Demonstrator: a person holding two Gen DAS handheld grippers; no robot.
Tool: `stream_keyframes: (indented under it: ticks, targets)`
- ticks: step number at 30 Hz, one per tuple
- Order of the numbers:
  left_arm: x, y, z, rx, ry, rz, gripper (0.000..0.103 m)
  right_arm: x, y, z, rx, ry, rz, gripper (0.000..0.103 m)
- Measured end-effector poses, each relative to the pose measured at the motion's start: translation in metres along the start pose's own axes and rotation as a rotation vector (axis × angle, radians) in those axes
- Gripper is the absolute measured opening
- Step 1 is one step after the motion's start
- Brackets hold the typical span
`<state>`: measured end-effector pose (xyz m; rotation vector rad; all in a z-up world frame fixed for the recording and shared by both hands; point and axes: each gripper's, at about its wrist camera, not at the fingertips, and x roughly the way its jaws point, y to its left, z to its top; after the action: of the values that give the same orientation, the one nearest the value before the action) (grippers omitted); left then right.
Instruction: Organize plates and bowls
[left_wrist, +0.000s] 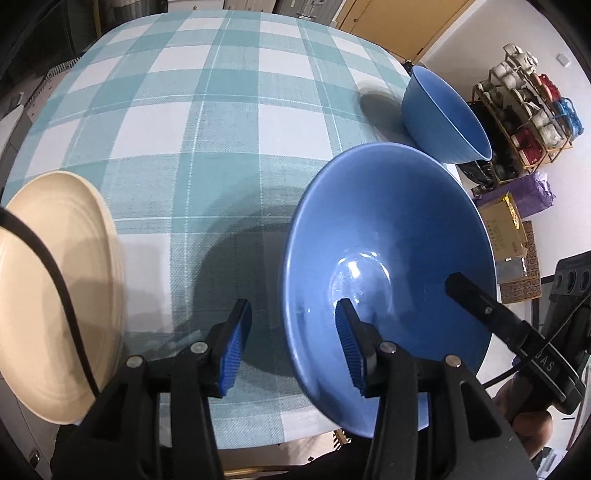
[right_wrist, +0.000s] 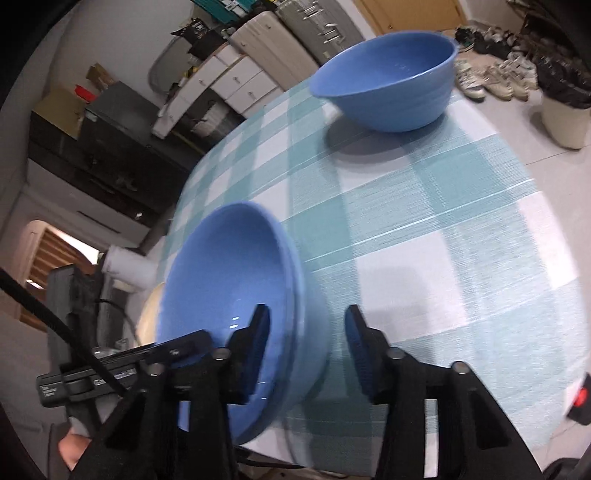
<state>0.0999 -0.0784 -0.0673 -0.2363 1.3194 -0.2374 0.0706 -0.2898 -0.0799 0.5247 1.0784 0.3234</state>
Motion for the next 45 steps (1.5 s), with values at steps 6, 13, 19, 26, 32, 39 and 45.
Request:
stream_keyframes:
  ticks: [6, 13, 19, 26, 32, 39, 45]
  targets:
    - [0.002, -0.008, 0.003, 0.032, 0.003, -0.009, 0.047, 0.008, 0.01, 0.001, -0.027, -0.009, -0.027, 0.035]
    - [0.003, -0.009, 0.011, 0.041, 0.001, -0.004, 0.047, 0.017, 0.011, 0.008, -0.001, -0.019, -0.009, 0.034]
    - [0.002, -0.011, 0.018, 0.058, -0.022, 0.014, 0.048, 0.016, 0.012, 0.011, -0.01, -0.047, 0.002, 0.034]
    - [0.005, -0.007, 0.026, 0.033, -0.045, 0.021, 0.052, 0.022, 0.019, 0.014, -0.028, -0.078, -0.005, 0.034]
    - [0.006, -0.006, 0.028, 0.041, -0.051, 0.018, 0.053, 0.025, 0.02, 0.015, -0.043, -0.105, -0.007, 0.034]
    - [-0.008, 0.0, 0.02, 0.042, -0.128, 0.088, 0.055, -0.003, 0.023, 0.008, -0.085, -0.24, -0.055, 0.05]
    - [-0.027, 0.008, 0.013, 0.023, -0.219, 0.101, 0.057, -0.037, 0.037, -0.002, -0.167, -0.411, -0.081, 0.06]
